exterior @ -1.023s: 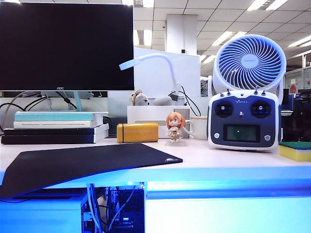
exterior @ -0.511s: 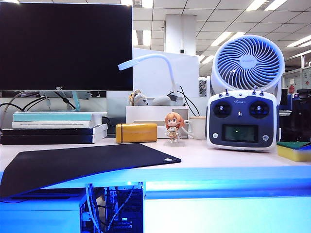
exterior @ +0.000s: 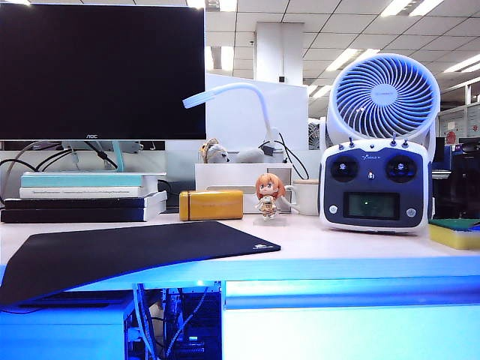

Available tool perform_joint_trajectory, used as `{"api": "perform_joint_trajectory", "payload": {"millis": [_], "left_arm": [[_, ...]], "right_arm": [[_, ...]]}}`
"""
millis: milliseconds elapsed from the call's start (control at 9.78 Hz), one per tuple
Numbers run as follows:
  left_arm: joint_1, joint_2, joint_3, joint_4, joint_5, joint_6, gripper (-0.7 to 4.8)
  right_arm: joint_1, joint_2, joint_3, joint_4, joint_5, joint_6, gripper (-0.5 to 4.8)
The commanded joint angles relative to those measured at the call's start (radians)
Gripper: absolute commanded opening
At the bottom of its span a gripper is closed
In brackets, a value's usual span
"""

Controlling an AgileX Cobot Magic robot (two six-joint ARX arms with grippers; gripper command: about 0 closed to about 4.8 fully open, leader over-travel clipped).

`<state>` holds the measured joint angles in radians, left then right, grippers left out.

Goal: Open the drawer, place the cleaning sponge inside, then close the drawer.

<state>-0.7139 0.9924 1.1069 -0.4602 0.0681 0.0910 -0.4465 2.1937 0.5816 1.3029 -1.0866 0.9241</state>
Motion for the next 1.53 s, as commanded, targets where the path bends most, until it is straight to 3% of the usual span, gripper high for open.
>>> {"api": "perform_joint_trajectory", "payload": {"millis": [102, 818, 921, 1227, 1432, 1534], "left_arm": [[0.000, -0.002, 0.004, 0.013, -0.004, 0.008, -0.05], [0.000, -0.002, 0.004, 0.055, -0.004, 0.015, -0.05], [0.000, -0.002, 0.004, 0.057, -0.004, 0.048, -0.05], [0.000, -0.002, 0.004, 0.058, -0.004, 0.055, -0.05], [0.000, -0.002, 0.004, 0.059, -0.004, 0.059, -0.05], [0.000, -0.002, 0.004, 0.059, -0.004, 0.059, -0.05]], "right_arm": [[0.000, -0.026, -0.055, 0.116, -0.057, -0.045, 4.79], [-0.134, -0.233, -0.395, 0.115, -0.035, -0.031, 4.79], [-0.134, -0.276, -0.472, 0.115, -0.034, -0.005, 4.79], [-0.148, -0.300, -0.484, 0.106, -0.017, 0.052, 4.79], [-0.294, -0.300, -0.484, 0.092, 0.038, 0.051, 4.79], [-0.315, -0.300, -0.484, 0.092, 0.071, 0.045, 4.79]]}}
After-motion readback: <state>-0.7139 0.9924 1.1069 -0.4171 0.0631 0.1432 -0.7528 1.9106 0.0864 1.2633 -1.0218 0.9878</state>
